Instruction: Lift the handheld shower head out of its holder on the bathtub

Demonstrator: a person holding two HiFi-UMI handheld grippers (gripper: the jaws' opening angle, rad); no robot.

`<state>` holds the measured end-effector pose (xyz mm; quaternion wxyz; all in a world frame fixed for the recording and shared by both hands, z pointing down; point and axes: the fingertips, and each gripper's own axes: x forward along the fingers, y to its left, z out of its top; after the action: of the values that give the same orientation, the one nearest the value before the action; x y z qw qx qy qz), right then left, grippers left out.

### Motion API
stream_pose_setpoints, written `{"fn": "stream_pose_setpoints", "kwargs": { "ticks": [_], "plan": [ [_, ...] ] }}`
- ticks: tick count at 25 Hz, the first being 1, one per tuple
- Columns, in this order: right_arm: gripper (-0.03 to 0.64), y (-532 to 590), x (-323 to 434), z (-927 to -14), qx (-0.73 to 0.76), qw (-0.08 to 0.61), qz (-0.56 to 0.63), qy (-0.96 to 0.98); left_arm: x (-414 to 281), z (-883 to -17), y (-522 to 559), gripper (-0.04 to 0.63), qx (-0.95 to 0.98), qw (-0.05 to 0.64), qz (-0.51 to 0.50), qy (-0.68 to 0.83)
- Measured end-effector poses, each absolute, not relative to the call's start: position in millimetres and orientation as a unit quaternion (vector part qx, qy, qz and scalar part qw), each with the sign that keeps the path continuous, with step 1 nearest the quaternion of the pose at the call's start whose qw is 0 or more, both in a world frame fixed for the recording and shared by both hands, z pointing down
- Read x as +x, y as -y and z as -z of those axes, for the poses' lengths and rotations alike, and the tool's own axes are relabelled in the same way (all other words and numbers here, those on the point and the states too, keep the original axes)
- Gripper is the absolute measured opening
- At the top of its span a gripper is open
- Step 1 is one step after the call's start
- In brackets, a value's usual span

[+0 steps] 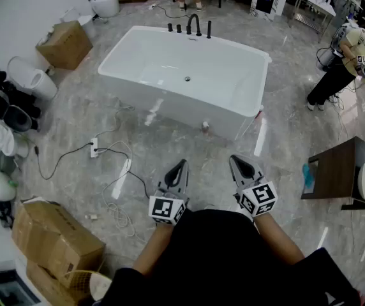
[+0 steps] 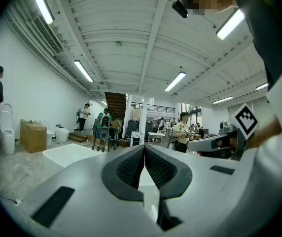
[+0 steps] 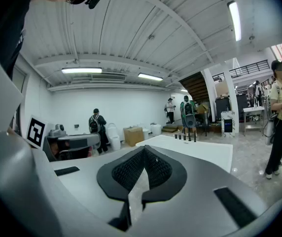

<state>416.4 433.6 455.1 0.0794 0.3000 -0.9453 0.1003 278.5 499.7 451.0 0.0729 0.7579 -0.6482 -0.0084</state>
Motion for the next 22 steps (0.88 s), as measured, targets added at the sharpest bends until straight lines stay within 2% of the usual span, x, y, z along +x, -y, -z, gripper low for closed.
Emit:
{"fn": "stream_pose_setpoints", "kwargs": {
  "ticks": [9,21,22],
  "plan": [
    [-0.002,-431.0,427.8,-444.8,0.312,0.065,-0.068,0.945,301.9,-448.7,-485.4,0.003,0.772,0.068,0.013,0.632],
    [0.002,-434.4,436.9,-452.9,0.292,0.052,-0.112,0.948,312.8,-445.1,-490.0,0.005,0.786,0.066,0.03,0.615],
    [0.021,-435.1,435.9,-452.4,0.291,0.047,-0.114,0.949,310.5,-449.7,-490.1,0.009,0.785,0.073,0.025,0.615]
  ]
}}
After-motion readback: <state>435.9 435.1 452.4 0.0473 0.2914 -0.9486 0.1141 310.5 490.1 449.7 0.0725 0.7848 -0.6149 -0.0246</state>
